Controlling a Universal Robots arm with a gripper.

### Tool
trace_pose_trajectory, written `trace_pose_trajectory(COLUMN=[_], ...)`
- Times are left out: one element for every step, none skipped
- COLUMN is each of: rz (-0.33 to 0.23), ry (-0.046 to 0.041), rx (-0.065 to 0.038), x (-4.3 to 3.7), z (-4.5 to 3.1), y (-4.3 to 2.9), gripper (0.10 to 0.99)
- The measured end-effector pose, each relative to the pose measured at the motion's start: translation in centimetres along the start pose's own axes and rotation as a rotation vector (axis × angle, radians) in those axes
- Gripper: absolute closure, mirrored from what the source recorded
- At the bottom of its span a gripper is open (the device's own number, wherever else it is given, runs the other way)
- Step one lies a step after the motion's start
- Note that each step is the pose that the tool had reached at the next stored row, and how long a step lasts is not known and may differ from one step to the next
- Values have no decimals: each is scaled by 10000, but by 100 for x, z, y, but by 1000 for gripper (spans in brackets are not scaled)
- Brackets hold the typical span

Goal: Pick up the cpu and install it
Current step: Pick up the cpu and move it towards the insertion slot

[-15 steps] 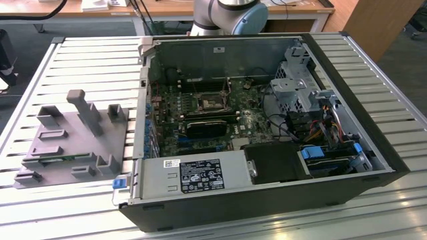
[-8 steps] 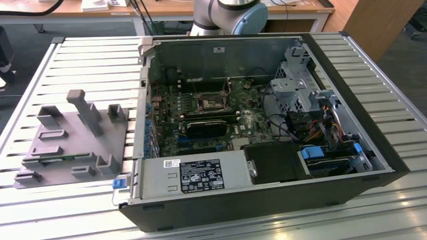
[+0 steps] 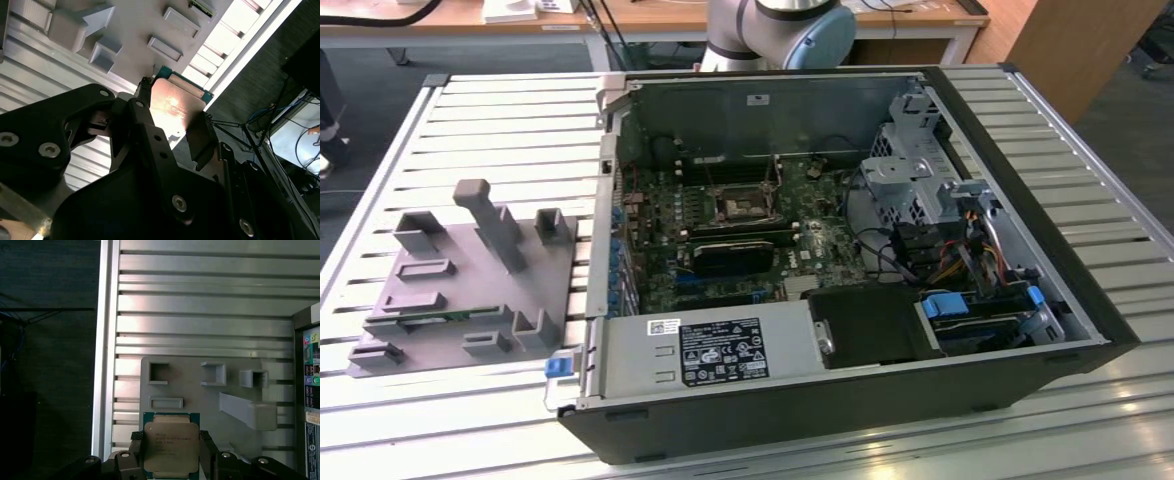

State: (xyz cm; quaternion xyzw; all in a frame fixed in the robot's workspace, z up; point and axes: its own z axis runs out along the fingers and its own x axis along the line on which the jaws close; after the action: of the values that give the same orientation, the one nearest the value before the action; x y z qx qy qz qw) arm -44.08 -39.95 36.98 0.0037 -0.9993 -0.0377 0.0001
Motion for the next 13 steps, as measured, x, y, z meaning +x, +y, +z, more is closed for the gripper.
trace_pose_trajectory(rz=[0, 0, 0, 0, 0, -1, -1, 0, 0, -1, 0, 0, -1], ry=[0, -1, -1, 0, 0, -1, -2, -2, 0, -1, -2, -2, -1], rx=[0, 0, 0, 0, 0, -1, -1, -1, 0, 0, -1, -1, 0], x=[0, 0, 0, 0, 0, 0, 0, 0, 0, 0, 0, 0, 0], z=[-5, -10, -16, -23, -31, -37, -42, -47, -54, -58, -61, -63, -66], y=[0, 1, 1, 2, 2, 3, 3, 4, 5, 5, 5, 5, 6], gripper=[553, 553, 553, 553, 553, 553, 553, 553, 553, 553, 553, 553, 553])
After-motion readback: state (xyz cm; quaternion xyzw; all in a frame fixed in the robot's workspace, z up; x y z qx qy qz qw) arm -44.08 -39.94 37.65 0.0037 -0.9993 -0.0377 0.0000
